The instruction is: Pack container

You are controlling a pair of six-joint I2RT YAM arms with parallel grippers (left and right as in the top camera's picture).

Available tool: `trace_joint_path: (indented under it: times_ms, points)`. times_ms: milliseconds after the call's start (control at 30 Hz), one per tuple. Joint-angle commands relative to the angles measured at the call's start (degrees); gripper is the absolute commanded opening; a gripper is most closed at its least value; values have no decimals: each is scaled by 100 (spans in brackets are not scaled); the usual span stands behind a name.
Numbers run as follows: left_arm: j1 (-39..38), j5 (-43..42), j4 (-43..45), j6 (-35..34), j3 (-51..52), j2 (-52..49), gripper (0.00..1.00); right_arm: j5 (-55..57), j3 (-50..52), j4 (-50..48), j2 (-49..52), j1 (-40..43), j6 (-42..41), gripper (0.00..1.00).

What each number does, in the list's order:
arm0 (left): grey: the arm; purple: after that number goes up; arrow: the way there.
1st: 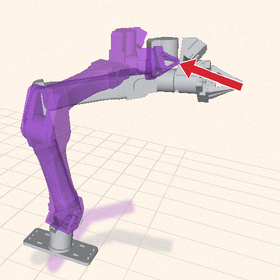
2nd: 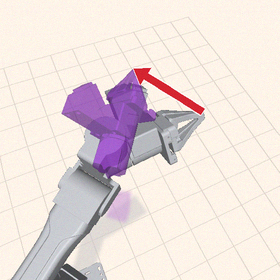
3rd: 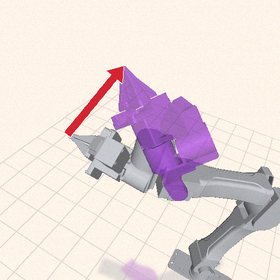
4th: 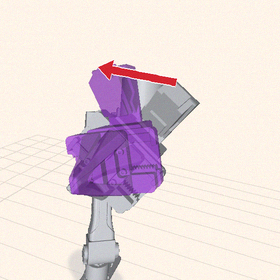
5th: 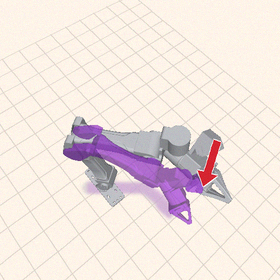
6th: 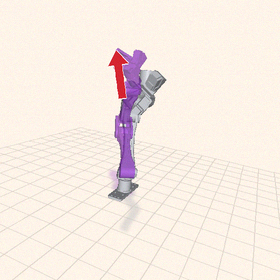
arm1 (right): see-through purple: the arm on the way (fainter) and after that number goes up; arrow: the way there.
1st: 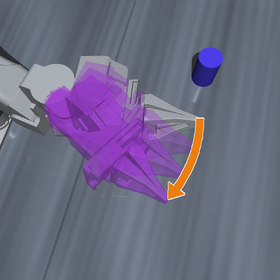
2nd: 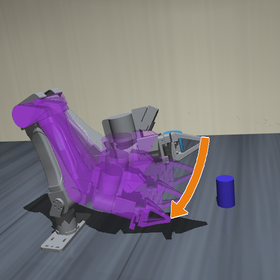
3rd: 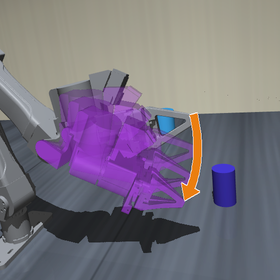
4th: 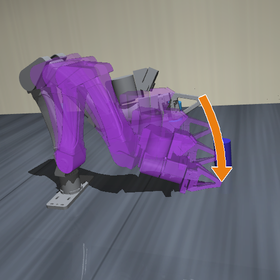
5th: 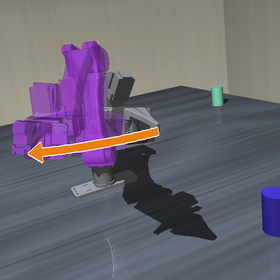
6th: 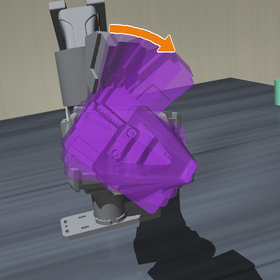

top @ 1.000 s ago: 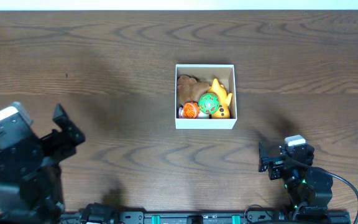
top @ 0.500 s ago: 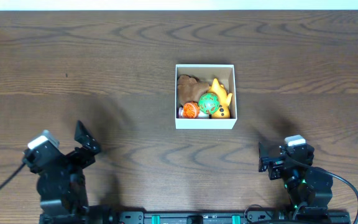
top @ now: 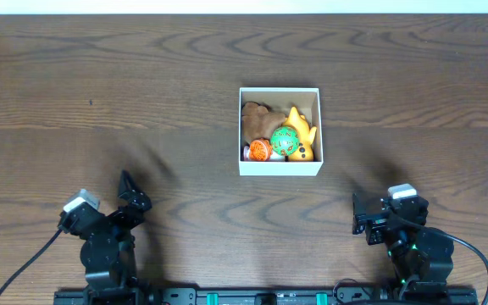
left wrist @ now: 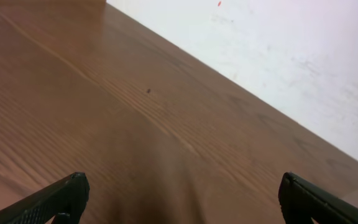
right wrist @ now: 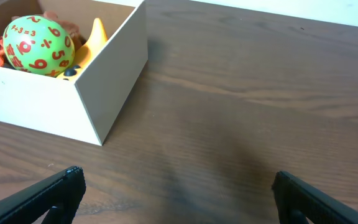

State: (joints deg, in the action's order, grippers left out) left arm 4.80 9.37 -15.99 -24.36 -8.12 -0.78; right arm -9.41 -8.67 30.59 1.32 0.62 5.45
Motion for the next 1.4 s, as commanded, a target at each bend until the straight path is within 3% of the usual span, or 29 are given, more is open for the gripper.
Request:
trace_joint_path:
  times_ms: [0, 1367]
  points:
    - [26, 2, 70, -234, 136, 66, 98, 17, 33, 0, -63, 70, 42, 99]
    - [26, 4, 92, -232, 341, 55, 98, 17, 33, 0, -61, 70, 42, 99]
